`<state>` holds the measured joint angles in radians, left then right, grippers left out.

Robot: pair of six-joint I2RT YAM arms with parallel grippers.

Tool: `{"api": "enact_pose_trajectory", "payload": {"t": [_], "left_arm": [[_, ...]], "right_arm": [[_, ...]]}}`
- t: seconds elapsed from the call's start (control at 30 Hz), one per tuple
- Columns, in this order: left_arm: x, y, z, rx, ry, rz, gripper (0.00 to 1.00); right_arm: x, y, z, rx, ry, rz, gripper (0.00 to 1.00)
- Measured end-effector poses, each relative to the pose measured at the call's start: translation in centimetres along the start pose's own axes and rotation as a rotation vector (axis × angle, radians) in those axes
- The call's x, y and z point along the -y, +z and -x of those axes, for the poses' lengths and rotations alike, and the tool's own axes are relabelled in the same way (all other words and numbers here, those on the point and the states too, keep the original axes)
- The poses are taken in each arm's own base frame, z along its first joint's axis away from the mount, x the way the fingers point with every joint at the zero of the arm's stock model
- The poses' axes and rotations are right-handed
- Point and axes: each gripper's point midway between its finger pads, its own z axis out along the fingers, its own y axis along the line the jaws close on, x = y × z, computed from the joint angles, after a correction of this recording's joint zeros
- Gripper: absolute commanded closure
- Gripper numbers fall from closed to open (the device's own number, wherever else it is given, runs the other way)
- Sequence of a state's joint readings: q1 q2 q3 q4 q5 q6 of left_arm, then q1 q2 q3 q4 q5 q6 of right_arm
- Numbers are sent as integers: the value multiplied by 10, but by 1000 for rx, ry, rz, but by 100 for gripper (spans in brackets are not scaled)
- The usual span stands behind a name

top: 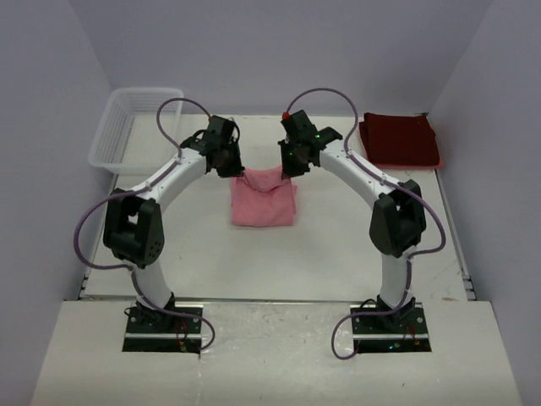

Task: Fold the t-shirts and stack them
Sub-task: Fold the long partially folded tshirt into a neat square, then smooth out wrinkles on the folded tshirt

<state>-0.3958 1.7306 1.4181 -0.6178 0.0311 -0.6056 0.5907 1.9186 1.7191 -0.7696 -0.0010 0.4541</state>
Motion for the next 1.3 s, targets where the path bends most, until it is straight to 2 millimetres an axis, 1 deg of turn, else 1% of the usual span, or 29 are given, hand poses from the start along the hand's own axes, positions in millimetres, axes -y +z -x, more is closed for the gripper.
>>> {"api": "enact_pose_trajectory", "payload": {"t": [0.03, 0.07, 0.1, 0.13, 0.17, 0.2, 0.27, 0.3, 0.33, 0.4, 0.43, 0.47, 0.5, 0.53, 0.57, 0.63, 0.7, 0.77, 0.83, 0.87, 0.9, 0.97, 1.07, 1.13, 1.3], "left_arm": [[1, 12, 8, -4, 3, 7, 89], [2, 23, 17, 1, 10, 12, 72], [0, 33, 23, 4, 15, 19, 69], [-3, 42, 31, 7, 17, 30, 69], [-6, 49, 40, 13, 20, 44, 68], [-7, 56, 56, 38, 27, 54, 67], [-12, 68, 90, 100, 40, 68, 64], [-16, 71, 109, 138, 45, 75, 64], [-23, 72, 123, 175, 45, 89, 63], [-38, 66, 132, 201, 41, 120, 62], [-46, 60, 133, 211, 37, 130, 62], [-52, 55, 129, 210, 32, 136, 66], [-54, 48, 124, 206, 28, 131, 73], [-52, 42, 117, 195, 29, 114, 82], [-47, 36, 110, 184, 35, 89, 100], [-29, 27, 99, 162, 47, 13, 100], [-1, 22, 89, 152, 81, -104, 100], [25, 21, 72, 127, 103, -232, 100], [42, 22, 55, 87, 112, -327, 100], [47, 24, 48, 68, 114, -357, 100], [50, 26, 43, 49, 111, -381, 100], [55, 33, 40, 32, 107, -418, 100], [55, 50, 34, 3, 98, -444, 100], [53, 64, 27, -23, 94, -452, 100], [41, 105, 3, -108, 71, -437, 100]], "right_arm": [[3, 10, 10, -4, -1, 3, 75], [5, 20, 19, -6, -2, 4, 55], [9, 31, 29, -8, -7, -2, 50], [15, 41, 38, -5, -7, -6, 46], [20, 51, 48, -5, -9, -11, 36], [26, 61, 59, 4, -8, -13, 32], [39, 73, 81, 25, 1, -6, 27], [46, 74, 91, 36, 7, -5, 26], [54, 74, 100, 51, 11, -11, 26], [70, 65, 109, 64, 24, -30, 26], [76, 61, 108, 70, 29, -36, 28], [80, 53, 102, 58, 32, -43, 35], [83, 45, 92, 39, 32, -49, 46], [82, 37, 84, 29, 27, -44, 62], [79, 31, 73, 18, 25, -32, 100], [69, 15, 48, -18, 31, 7, 100], [56, 4, 24, -47, 31, 67, 100], [43, 1, 4, -71, 27, 129, 100], [31, 2, -11, -104, 31, 185, 100], [25, 5, -16, -119, 33, 210, 100], [19, 8, -20, -134, 38, 235, 100], [10, 16, -23, -149, 49, 276, 100], [2, 26, -31, -177, 69, 326, 100], [-3, 34, -39, -202, 81, 349, 100], [-8, 52, -56, -255, 96, 361, 100]]}}
